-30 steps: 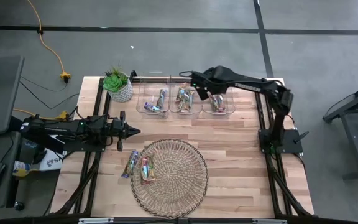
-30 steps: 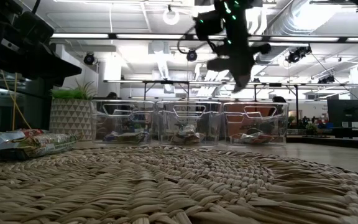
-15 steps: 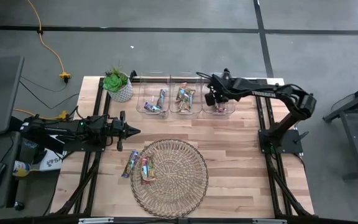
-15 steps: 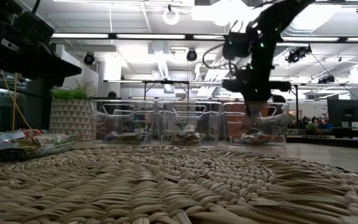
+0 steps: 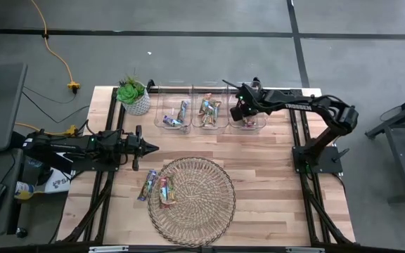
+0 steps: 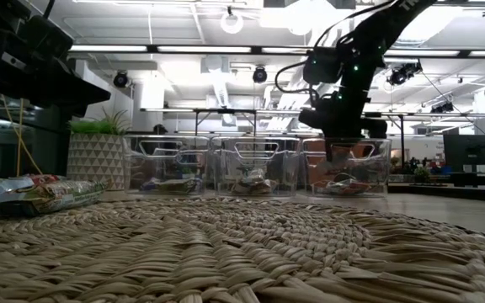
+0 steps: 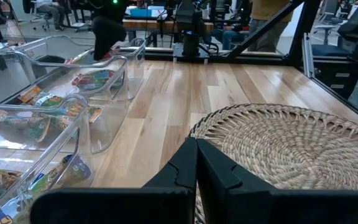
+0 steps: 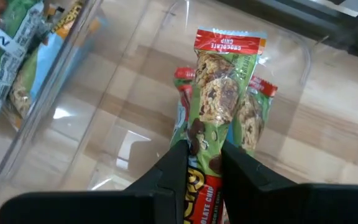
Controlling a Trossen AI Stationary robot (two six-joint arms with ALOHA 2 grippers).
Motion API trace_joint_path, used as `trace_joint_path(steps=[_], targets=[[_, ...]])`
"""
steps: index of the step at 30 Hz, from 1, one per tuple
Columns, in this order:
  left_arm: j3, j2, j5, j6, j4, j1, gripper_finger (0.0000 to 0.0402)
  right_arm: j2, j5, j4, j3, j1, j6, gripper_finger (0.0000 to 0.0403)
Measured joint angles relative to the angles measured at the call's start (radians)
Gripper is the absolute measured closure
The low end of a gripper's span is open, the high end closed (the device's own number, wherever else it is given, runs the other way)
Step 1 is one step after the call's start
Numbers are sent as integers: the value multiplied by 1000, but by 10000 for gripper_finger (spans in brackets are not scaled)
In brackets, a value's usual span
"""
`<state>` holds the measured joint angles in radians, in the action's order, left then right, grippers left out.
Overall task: Pick and place Granola Bars by type
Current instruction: Put the red granola bar into the right transparent bin, then put the blue granola bar into the left transparent bin
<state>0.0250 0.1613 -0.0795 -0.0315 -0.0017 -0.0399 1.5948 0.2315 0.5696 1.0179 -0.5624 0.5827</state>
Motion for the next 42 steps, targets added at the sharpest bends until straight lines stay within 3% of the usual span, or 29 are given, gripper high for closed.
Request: trace_joint_path(steps=[13,25,31,42], targets=[[0,0,0,0,0,0,400,0,-63,-28,-20,-30,-68,237],[0,0,0,0,0,0,400,-17,-138,-63,-8,-29,-95,229],[0,0,0,0,0,0,400,-156,-150,-73,-6,-30,-129,240],[0,0,0,0,0,0,400,-509,-263,-72,-5,5,-165,286]])
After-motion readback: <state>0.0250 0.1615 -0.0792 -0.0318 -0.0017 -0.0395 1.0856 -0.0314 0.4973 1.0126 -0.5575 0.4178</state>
